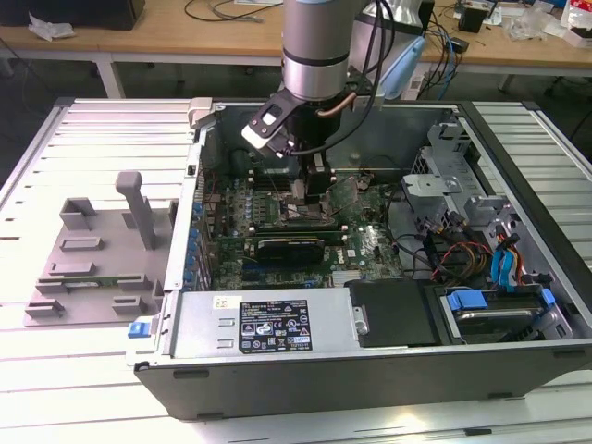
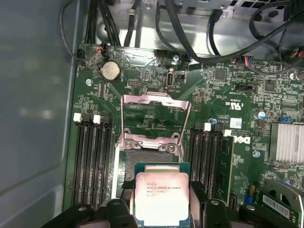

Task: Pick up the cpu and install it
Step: 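Place the cpu into insertion slot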

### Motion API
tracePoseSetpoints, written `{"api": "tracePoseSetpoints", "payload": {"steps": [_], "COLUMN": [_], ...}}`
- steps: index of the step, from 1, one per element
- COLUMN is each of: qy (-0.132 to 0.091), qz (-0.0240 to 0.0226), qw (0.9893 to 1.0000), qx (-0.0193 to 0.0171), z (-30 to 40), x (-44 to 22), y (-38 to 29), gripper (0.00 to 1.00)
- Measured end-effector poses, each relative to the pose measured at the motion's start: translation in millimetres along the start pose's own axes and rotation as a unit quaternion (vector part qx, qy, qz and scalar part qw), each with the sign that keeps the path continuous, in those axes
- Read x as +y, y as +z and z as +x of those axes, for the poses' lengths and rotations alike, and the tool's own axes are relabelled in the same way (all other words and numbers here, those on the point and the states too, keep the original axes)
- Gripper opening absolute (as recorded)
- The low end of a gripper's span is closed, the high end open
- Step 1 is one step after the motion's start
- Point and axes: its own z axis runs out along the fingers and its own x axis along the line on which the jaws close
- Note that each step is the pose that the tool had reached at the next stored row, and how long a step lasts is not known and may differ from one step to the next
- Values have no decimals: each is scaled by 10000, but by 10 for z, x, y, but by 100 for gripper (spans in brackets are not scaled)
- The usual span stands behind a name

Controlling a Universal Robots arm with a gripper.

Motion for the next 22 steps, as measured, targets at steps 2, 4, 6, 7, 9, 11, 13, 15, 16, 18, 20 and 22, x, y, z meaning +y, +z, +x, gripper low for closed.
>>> {"api": "tracePoseSetpoints", "payload": {"steps": [2,4,6,7,9,11,13,15,16,18,20,22], "qy": [0,0,0,1,1,17,52,107,108,110,109,108], "qz": [0,0,1,-1,0,0,0,2,1,-1,1,2], "qw": [10000,10000,10000,10000,10000,10000,10000,9999,9999,9999,9999,9999], "qx": [0,0,-1,2,1,1,0,-4,-4,-1,-3,-17], "z": [0,0,0,5,8,9,10,11,11,19,36,48], "x": [-1,-2,-3,-3,-2,-2,-3,-4,-4,-5,-7,-15], "y": [32,52,60,68,73,83,103,126,127,132,139,164], "gripper": [54,54,54,54,54,54,54,54,54,54,54,54]}}
